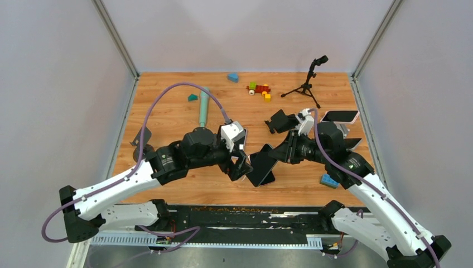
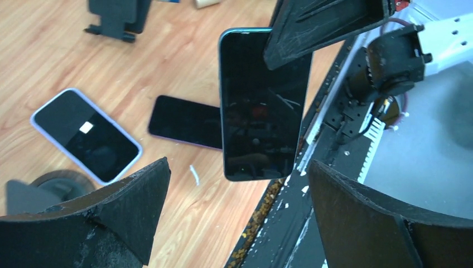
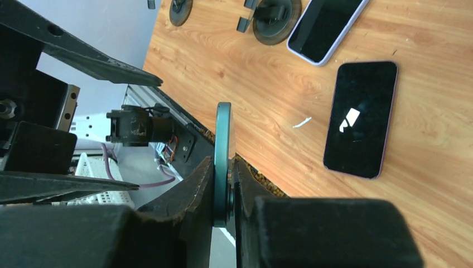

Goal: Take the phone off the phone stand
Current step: Place the phone at the center of the board.

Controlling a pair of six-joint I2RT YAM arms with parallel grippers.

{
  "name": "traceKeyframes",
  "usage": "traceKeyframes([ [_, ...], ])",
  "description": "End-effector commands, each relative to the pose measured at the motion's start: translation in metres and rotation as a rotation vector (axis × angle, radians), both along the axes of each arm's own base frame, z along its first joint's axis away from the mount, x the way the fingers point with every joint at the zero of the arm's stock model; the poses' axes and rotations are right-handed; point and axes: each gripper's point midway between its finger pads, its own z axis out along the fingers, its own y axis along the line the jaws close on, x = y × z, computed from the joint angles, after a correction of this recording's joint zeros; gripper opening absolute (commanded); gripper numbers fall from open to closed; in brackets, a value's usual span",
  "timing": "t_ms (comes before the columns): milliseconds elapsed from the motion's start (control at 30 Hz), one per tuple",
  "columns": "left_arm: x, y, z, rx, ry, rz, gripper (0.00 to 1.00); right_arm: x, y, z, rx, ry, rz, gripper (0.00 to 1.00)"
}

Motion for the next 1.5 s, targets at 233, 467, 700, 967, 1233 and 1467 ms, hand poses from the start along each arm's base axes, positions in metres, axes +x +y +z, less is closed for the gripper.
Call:
traceKeyframes([
  [233, -0.016, -0.055, -0.004, -0.071, -0.017, -0.069, 1.0, -0.019, 0.0, -0.001, 0.047, 0.014, 0.044, 0.0],
  [467, -0.014, -0.066, -0.022, -0.042, -0.032, -0.02, 1.0, -0.019, -0.002, -0.007, 0.047, 0.034, 0.022, 0.0],
  [700, -0.011, -0.079, -0.038, -0.028, -0.032, -0.004, 1.0, -0.024, -0.001, -0.008, 0.063, 0.058, 0.036, 0.0],
  [967, -0.018, -0.096, -0.053, 0.01, -0.029, -0.035, 1.0, -0.027, 0.0, -0.011, 0.067, 0.076, 0.04, 0.0],
  [1233, -0.016, -0.092, -0.073, 0.032, -0.017, -0.002, 0.99, -0.027, -0.001, -0.014, 0.067, 0.084, 0.035, 0.0],
  [1467, -0.023, -0.097, -0.082, 0.025, 0.025, -0.025, 0.89, -0.026, 0.0, -0.012, 0.082, 0.083, 0.024, 0.0],
])
